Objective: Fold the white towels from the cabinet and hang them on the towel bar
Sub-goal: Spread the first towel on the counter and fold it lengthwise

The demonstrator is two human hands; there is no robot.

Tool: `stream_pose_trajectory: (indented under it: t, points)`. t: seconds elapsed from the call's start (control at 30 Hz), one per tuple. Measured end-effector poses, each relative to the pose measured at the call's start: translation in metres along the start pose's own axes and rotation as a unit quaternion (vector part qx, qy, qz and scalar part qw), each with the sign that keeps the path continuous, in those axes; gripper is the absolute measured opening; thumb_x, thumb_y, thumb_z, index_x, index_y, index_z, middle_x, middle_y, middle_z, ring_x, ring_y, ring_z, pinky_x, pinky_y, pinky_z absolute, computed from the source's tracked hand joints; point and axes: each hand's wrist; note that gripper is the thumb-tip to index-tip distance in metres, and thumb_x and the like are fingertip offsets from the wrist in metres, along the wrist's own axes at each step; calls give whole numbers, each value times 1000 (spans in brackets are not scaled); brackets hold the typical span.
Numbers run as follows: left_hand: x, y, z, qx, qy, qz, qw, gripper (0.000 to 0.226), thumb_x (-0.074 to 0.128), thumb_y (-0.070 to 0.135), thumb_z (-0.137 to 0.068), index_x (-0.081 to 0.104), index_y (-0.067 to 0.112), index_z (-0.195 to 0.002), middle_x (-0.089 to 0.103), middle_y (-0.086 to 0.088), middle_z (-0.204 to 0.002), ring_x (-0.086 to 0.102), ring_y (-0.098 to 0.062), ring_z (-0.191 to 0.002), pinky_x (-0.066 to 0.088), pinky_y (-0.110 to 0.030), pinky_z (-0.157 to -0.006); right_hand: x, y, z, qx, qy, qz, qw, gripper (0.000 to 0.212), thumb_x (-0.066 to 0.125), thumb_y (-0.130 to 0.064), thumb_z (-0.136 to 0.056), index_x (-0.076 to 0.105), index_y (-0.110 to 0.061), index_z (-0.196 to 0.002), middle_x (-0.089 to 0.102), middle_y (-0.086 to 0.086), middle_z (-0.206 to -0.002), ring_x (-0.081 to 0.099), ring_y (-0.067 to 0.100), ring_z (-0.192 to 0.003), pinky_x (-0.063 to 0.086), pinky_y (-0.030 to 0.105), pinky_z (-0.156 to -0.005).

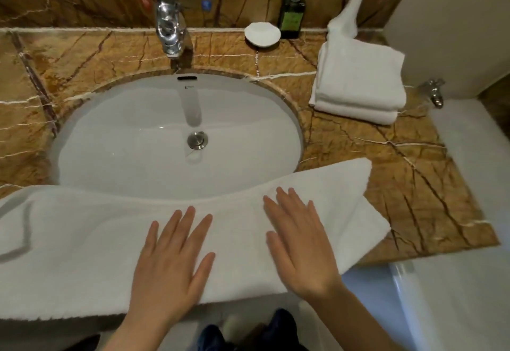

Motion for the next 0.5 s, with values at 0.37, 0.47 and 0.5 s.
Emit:
stream_pose_trajectory:
  t: [0.37,0.47,0.5]
  points:
    - [5,137,-69,186,35,-34,981,54,29,42,-94,39,25,-144,35,-4,-152,33,-24,-140,29,-51,-112,-18,89,34,173,183,46,967,52,51,3,-91,41,-5,-141,48,13,-142,48,25,-130,39,40,-105]
    - [9,143,-70,178,31,-39,983,54,29,42,-95,34,26,-146,30,-3,-154,28,-24,-142,20,-48,-112,-24,101,47,139,148,145,968,58,55,-1,-89,37,-3,-144,44,12,-145,45,22,-132,46,41,-103]
    - [9,144,-70,178,32,-41,983,54,29,42,-95,33,26,-147,29,-3,-154,27,-24,-142,19,-47,-111,-25,104,52,136,142,173,965,58,57,-3,-90,37,-3,-144,44,11,-146,45,20,-132,49,39,-100]
Point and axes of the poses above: each hand's wrist, its own z-axis away from the middle knuckle, its own x-axis out of the palm, y = z × x
